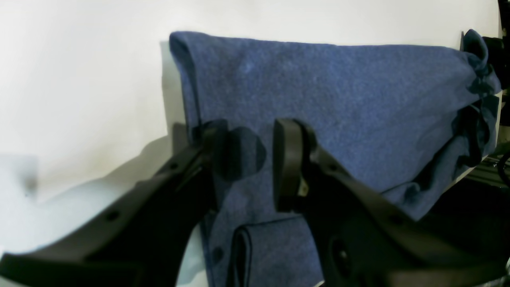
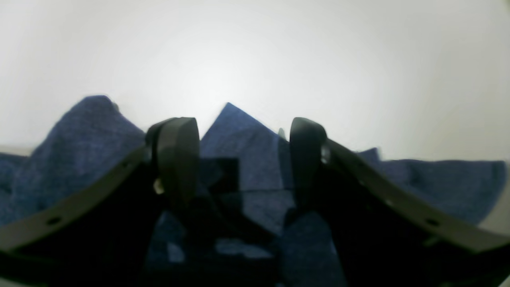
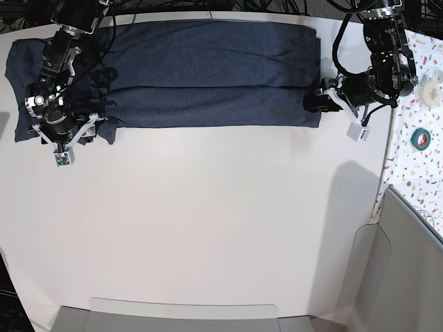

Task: Layout the t-shirt on the table in an organized manner, then fold the t-shirt properly
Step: 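Pull the right gripper's fabric toward the strip's end to straighten it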

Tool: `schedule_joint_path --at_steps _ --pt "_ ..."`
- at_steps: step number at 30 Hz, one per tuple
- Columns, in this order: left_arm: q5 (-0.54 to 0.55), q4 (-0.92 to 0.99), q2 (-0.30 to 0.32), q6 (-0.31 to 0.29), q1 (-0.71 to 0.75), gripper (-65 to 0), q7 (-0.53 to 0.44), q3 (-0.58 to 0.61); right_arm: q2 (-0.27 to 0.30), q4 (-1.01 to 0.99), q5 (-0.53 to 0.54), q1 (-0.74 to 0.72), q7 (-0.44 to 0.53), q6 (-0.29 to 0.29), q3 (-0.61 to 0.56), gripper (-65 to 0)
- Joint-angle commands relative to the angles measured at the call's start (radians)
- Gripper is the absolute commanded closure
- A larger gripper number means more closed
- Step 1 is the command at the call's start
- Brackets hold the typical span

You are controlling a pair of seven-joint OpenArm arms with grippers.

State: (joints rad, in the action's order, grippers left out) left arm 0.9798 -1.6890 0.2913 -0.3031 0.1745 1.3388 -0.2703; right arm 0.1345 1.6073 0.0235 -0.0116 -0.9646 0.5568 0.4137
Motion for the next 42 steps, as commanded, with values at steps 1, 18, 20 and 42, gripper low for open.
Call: schedule_joint_path --at_steps 1,18,20,42 --pt "0.02 -0.015 0.012 0.002 -0.008 -18.2 -0.008 -0.007 0.012 -0.002 0.002 -0.009 0.012 0.007 0.001 -36.1" --pt "0.02 -0.015 0.013 0.002 -0.008 -18.2 -0.008 -0.008 0.011 -0.112 0.006 -0.003 0.055 0.041 -0.002 -6.4" --pt "0.02 -0.015 0.013 0.002 -0.008 -18.2 -0.008 -0.008 0.011 -0.112 0.006 -0.003 0.051 0.092 -0.002 -1.3" --pt "0.02 -0.015 0.012 0.002 -0.008 -18.2 -0.008 -0.008 -0.046 0.357 0.005 0.052 -0.086 0.113 0.006 0.0"
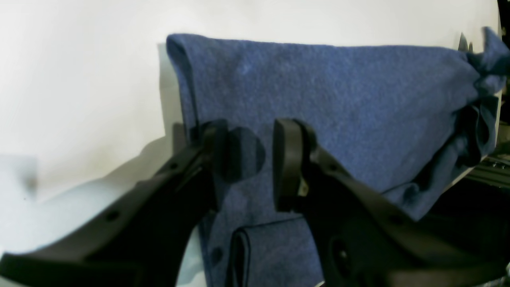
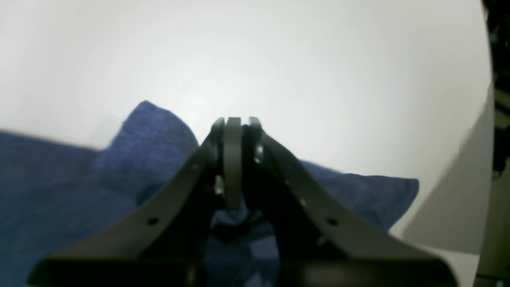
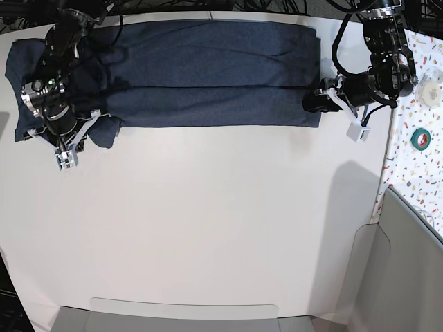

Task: Layout the t-shirt on the table in an organized manner, then fold the t-shirt properly
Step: 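Pull the right gripper's fabric toward the strip's end to straighten it, then release the fabric and lift the right gripper off the strip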

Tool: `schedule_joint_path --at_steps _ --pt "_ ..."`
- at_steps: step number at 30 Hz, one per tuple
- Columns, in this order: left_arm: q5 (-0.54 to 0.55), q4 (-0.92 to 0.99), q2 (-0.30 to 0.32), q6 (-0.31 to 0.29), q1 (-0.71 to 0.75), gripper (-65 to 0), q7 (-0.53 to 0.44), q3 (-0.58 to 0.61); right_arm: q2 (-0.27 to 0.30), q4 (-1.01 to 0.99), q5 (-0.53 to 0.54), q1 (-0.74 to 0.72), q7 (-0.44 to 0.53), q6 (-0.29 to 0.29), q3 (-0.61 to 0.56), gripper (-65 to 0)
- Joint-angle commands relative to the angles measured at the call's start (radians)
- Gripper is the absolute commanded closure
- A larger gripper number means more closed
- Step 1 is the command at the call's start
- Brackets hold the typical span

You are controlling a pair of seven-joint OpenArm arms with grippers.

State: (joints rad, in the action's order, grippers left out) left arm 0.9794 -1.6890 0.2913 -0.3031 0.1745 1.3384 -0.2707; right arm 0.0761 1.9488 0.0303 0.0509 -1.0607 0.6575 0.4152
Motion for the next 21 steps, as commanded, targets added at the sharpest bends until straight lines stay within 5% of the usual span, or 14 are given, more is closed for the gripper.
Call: schedule_joint_path --at_steps 1,11,21 --pt "0.02 -0.015 0.01 0.002 -0.008 -18.2 -0.007 -0.008 0.012 0.048 -0.002 0.008 0.01 0.012 0.001 0.0" --pt "0.02 -0.015 0.01 0.002 -0.008 -18.2 -0.007 -0.008 0.0 0.099 0.015 0.223 0.01 0.02 0.0 0.0" --pt "0.02 -0.015 0.009 0.002 -0.008 -18.2 -0.007 -0.006 0.047 0.097 0.306 0.37 0.01 0.018 0.003 0.0"
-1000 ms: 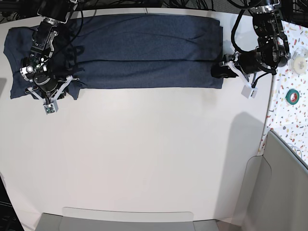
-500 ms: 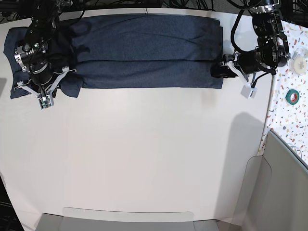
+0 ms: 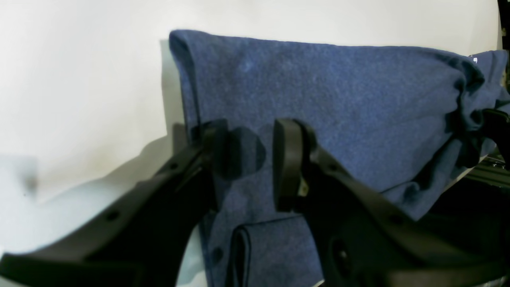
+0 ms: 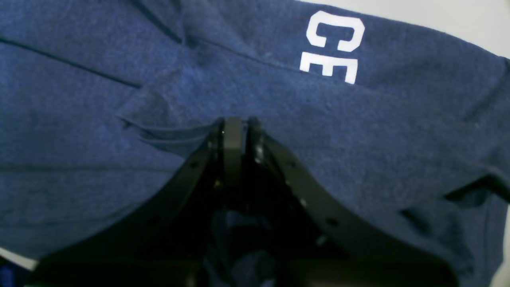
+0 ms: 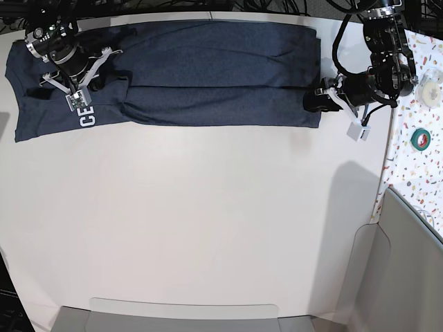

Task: Layout the t-shirt on the table in an organized manner, then fold the t-shirt properly
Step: 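Release the fabric and lift the right gripper off the strip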

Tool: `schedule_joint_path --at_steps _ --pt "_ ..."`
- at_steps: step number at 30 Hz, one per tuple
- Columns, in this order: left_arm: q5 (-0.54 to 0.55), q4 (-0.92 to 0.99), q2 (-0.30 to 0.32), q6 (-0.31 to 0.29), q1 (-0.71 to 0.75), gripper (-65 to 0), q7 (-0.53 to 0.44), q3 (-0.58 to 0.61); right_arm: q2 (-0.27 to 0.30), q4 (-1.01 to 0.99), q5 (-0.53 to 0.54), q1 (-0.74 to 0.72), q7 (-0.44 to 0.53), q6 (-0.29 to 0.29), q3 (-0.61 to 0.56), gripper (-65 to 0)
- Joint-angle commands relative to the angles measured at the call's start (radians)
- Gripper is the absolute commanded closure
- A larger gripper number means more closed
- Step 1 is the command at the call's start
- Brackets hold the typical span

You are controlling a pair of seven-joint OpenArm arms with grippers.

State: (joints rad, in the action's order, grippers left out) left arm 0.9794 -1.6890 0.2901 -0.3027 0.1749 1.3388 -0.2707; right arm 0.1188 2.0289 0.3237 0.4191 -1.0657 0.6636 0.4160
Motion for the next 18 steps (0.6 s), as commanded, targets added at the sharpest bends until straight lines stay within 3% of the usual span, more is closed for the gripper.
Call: schedule_joint_path --at_steps 1,18 --pt "0.02 -0.015 0.01 0.001 -0.008 -18.2 -0.008 -0.005 0.005 0.017 0.021 0.007 0.015 0.012 0.002 0.0" --pt "0.02 -0.015 0.01 0.001 -0.008 -18.2 -0.008 -0.008 0.035 0.019 0.025 0.004 0.015 0.009 0.004 0.0"
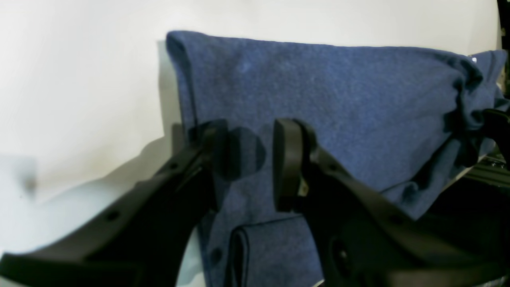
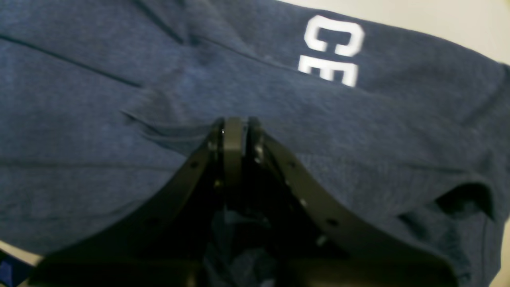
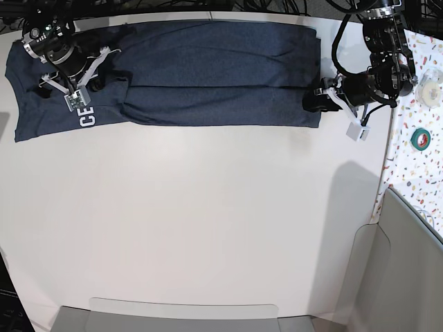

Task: Layout the t-shirt on the table in an organized manner, then fold the t-shirt properly
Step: 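Release the fabric and lift the right gripper off the strip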

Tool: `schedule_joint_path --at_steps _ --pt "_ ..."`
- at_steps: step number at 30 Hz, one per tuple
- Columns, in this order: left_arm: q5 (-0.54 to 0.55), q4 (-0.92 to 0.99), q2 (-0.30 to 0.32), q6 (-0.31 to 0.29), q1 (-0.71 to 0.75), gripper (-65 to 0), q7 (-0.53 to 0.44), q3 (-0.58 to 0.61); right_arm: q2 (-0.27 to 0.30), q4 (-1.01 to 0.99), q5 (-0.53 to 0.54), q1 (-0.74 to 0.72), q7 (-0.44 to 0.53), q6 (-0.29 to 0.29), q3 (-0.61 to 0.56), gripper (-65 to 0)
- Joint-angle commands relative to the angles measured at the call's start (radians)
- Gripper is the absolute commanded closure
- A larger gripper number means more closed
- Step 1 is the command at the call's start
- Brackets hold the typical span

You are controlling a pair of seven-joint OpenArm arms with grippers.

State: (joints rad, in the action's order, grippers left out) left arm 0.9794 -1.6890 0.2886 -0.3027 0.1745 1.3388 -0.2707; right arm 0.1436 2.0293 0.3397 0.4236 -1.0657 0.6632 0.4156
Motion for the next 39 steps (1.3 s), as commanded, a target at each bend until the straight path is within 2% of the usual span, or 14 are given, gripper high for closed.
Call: schedule_joint_path --at_steps 1,3,7,10,19,21,23,25,28,29,34,35,37,39 --pt "0.02 -0.015 0.011 0.001 -0.008 -18.2 -0.008 -0.008 0.011 0.018 0.009 0.001 0.015 0.01 0.004 0.0" --pt "0.02 -0.015 0.011 0.001 -0.008 -18.2 -0.008 -0.008 0.011 0.018 0.009 0.002 0.015 0.01 0.004 0.0" --pt "0.02 -0.015 0.011 0.001 -0.008 -18.2 -0.008 -0.008 0.02 0.018 0.009 0.017 0.015 0.01 0.004 -12.9" --pt "0.02 -0.015 0.011 0.001 -0.008 -18.2 -0.008 -0.008 0.034 0.018 0.009 0.033 0.015 0.01 0.004 -18.7" --pt "0.02 -0.015 0.011 0.001 -0.008 -18.2 -0.008 -0.008 0.097 0.024 0.026 0.077 0.015 0.011 0.004 -19.0" --pt "0.02 -0.015 0.011 0.001 -0.008 -18.2 -0.008 -0.008 0.109 0.024 0.083 0.097 0.015 0.011 0.004 -18.9" --pt "0.02 -0.015 0.011 0.001 -0.008 -18.2 -0.008 -0.008 0.146 0.024 0.175 0.106 0.015 0.011 0.004 -17.7" --pt "0.02 -0.015 0.011 0.001 -0.008 -18.2 -0.008 -0.008 0.17 0.024 0.289 0.111 0.015 0.011 0.004 -13.0" --pt "0.02 -0.013 0.011 0.001 -0.008 -18.2 -0.008 -0.008 0.202 0.024 0.47 0.1 0.015 0.005 0.002 -1.6" --pt "0.02 -0.013 0.011 0.001 -0.008 -18.2 -0.008 -0.006 0.205 0.023 0.525 0.08 0.015 0.005 0.001 0.0" --pt "0.02 -0.013 0.011 0.001 -0.008 -18.2 -0.008 -0.002 0.187 0.018 0.668 -0.006 0.015 0.0 0.001 0.0" --pt "0.02 -0.013 0.011 0.001 -0.008 -18.2 -0.008 -0.002 0.169 0.018 0.674 -0.03 0.015 -0.015 0.004 0.0" --pt "0.02 -0.013 0.011 0.001 -0.008 -18.2 -0.008 -0.002 0.146 0.017 0.652 -0.062 0.015 -0.082 0.006 0.0" --pt "0.02 -0.013 0.011 0.001 -0.008 -18.2 -0.008 -0.006 0.126 0.012 0.585 -0.088 0.015 -0.219 0.006 0.0"
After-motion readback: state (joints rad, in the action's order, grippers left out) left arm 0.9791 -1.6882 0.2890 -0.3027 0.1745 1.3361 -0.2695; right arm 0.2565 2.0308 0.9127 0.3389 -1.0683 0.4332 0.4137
